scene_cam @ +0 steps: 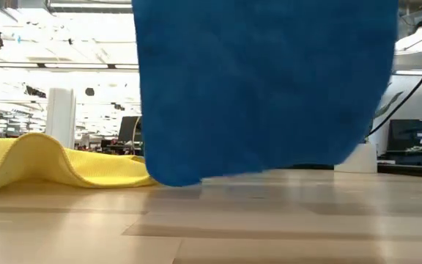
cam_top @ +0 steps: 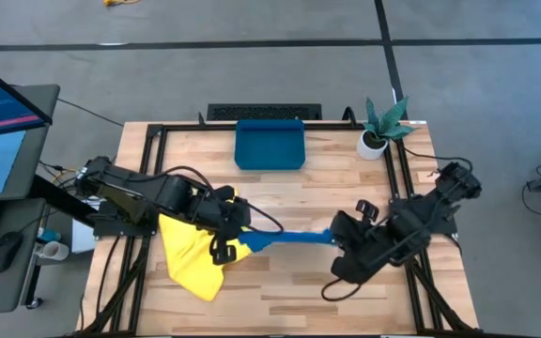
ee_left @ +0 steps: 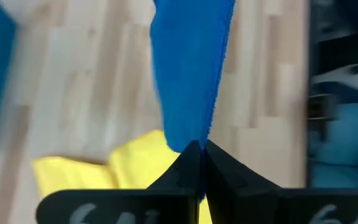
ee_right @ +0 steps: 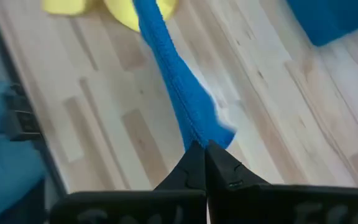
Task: Roll microfiber towels into tight, uniform cylinder then place into a basket
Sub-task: Roll the blue microfiber cloth
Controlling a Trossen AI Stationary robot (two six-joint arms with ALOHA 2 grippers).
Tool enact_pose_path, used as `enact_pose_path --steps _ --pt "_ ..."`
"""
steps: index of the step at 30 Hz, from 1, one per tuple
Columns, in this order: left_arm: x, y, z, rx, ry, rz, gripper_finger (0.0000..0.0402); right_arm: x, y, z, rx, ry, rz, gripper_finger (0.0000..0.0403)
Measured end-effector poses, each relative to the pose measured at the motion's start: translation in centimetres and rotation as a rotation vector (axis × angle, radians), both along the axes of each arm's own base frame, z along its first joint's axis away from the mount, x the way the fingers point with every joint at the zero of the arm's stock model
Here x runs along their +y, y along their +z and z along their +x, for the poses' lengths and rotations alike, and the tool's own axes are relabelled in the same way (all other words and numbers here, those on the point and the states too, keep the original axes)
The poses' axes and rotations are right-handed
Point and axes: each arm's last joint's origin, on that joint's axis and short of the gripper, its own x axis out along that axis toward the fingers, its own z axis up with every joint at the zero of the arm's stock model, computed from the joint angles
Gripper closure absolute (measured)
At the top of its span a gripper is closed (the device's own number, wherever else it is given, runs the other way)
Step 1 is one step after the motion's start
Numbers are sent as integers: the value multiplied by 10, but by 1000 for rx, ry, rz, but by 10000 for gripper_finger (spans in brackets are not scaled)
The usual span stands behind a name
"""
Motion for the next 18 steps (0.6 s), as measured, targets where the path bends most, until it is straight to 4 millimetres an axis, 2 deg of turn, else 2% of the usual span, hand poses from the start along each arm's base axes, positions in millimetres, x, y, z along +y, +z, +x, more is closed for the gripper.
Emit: enact_pose_path --steps 7,18 --pt "4 23 -5 -63 -37 49 401 8 6 -8 -47 29 -29 396" --pt "42 19 1 -11 -15 293 401 -7 8 3 -102 19 -170 396"
